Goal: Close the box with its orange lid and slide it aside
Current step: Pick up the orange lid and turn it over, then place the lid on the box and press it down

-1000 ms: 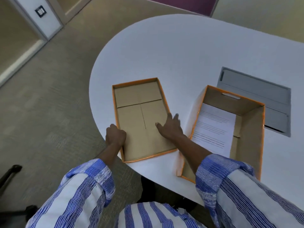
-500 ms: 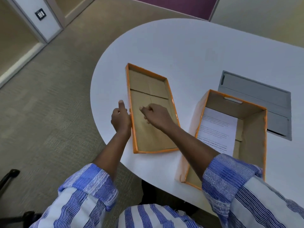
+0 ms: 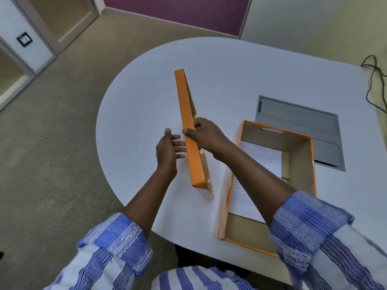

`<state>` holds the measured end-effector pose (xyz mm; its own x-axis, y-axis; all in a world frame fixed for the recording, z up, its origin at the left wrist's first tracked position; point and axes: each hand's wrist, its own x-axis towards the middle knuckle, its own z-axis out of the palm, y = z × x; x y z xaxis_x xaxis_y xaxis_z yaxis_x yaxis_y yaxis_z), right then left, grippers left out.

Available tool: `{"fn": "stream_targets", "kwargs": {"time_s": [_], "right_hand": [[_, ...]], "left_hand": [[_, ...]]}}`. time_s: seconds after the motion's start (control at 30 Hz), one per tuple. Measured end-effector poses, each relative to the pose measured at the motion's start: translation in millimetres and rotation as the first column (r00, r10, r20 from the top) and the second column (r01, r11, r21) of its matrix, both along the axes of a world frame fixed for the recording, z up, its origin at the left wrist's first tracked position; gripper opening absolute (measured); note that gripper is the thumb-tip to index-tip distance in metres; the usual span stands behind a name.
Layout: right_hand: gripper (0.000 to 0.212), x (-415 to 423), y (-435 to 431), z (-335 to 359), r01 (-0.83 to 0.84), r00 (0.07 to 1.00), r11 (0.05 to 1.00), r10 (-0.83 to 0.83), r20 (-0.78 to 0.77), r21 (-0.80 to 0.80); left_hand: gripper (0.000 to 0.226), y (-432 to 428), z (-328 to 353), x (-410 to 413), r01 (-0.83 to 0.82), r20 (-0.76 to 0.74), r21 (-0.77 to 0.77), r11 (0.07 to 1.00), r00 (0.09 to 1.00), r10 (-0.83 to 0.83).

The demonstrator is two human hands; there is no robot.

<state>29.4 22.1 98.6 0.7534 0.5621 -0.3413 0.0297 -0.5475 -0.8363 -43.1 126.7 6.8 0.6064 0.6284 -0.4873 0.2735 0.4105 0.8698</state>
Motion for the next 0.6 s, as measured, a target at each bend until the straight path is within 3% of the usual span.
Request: {"fn": "stream_targets", "kwargs": {"time_s": [0.13, 0.23, 0.3, 0.43, 0.6], "right_hand": [[0.034, 16, -23, 21, 0.11, 0.966, 0.965, -0.048, -0.254, 0.236], [0.024, 26, -48, 35, 0.221, 0.911, 0.908, -0.062, -0.408, 0.355], [0.025, 31, -68, 41, 0.258, 0.899, 0.898, -0.088, -0.43, 0.355], [0.034, 40, -120, 46, 0.349, 0.919, 0.919, -0.298, -0.257, 0.184], [0.043, 34, -191, 35, 0.463, 0.886, 0.879, -0.457, 0.077, -0.113]], "left_hand": [[0.049, -13, -29, -4, 0.109, -0.302, 0.023, 0.994, 0.948, -0.097], [0.06, -16, -40, -10, 0.12, -0.249, -0.304, 0.945, 0.947, -0.201], [0.057, -17, -42, -7, 0.109, -0.169, -0.427, 0.898, 0.965, -0.198], [0.043, -28, -38, 8, 0.151, -0.206, -0.249, 0.957, 0.957, -0.204], [0.054, -50, -22, 31, 0.308, -0.201, 0.067, 0.949, 0.936, -0.289]]}}
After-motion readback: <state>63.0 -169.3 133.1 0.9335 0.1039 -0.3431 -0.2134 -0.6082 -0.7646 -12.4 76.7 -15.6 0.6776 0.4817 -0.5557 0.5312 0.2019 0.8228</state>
